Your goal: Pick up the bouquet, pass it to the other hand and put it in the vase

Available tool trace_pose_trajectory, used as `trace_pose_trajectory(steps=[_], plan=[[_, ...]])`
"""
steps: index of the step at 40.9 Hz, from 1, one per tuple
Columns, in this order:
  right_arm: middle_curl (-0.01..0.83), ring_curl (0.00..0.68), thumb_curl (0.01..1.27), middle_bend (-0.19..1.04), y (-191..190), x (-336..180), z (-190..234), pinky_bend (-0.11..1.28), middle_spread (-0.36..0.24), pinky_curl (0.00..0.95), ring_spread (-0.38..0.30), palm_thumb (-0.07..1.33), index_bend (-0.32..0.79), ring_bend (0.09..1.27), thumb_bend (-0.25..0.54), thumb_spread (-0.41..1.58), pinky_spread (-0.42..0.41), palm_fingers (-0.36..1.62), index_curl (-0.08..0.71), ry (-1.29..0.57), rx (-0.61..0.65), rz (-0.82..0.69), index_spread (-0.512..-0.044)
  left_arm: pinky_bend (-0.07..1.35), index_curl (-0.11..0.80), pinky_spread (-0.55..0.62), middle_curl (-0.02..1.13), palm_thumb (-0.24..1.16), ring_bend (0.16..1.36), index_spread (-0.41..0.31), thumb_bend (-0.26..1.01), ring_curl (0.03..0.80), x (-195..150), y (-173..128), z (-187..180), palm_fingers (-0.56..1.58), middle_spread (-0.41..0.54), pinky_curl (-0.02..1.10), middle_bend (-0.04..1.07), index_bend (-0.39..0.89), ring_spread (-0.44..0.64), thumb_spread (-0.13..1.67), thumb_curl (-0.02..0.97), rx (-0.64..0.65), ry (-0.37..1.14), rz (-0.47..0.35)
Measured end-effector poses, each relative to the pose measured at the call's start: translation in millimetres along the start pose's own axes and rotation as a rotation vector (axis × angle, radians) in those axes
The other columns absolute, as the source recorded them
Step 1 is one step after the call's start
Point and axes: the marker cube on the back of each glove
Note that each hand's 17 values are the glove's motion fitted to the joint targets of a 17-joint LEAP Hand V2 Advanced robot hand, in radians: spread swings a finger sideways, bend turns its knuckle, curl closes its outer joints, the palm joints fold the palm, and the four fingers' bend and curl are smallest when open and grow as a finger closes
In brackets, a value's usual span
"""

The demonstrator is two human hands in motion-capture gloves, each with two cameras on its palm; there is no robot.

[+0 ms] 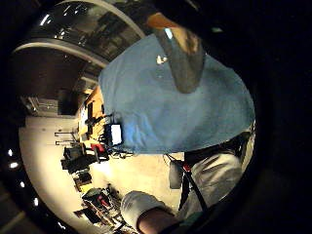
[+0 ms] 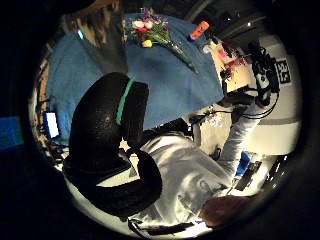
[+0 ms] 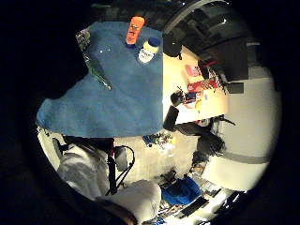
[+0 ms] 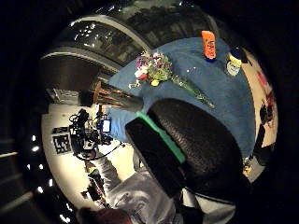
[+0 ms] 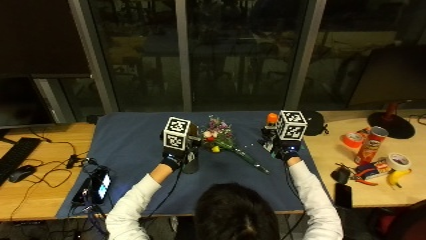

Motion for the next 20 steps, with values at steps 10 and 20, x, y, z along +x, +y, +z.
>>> trace_pose_trajectory(steps=[10, 20], plan=[[0.136, 0.161, 0.08, 0.21, 3.7, -4.5, 7.1, 0.46, -0.018, 0.199, 0.068, 0.23, 0.13, 0.41, 0.102, 0.87, 0.165, 0.26, 0.103, -0.029, -0.005, -0.031, -0.291, 0.47, 0.147, 0.09, 0.12, 0.23, 0.54, -0.029, 0.12, 0.218, -13.0, 13.1, -15.0, 0.43, 0.149, 0.23, 0.15, 0.17, 0.11, 0.93, 0.115, 0.013, -0.048, -0.021], [0.206, 0.204, 0.12, 0.23, 3.6, -10.1, 0.2, 0.46, -0.013, 0.243, 0.073, 0.24, 0.12, 0.46, 0.056, 1.07, 0.186, 0.27, 0.139, -0.060, 0.058, -0.064, -0.321, 0.46, 0.212, 0.11, 0.17, 0.24, 0.56, -0.030, 0.08, 0.253, 12.0, 13.5, 4.4, 0.39, 0.156, 0.28, 0.17, 0.15, 0.13, 1.12, 0.171, 0.037, 0.061, 0.037]])
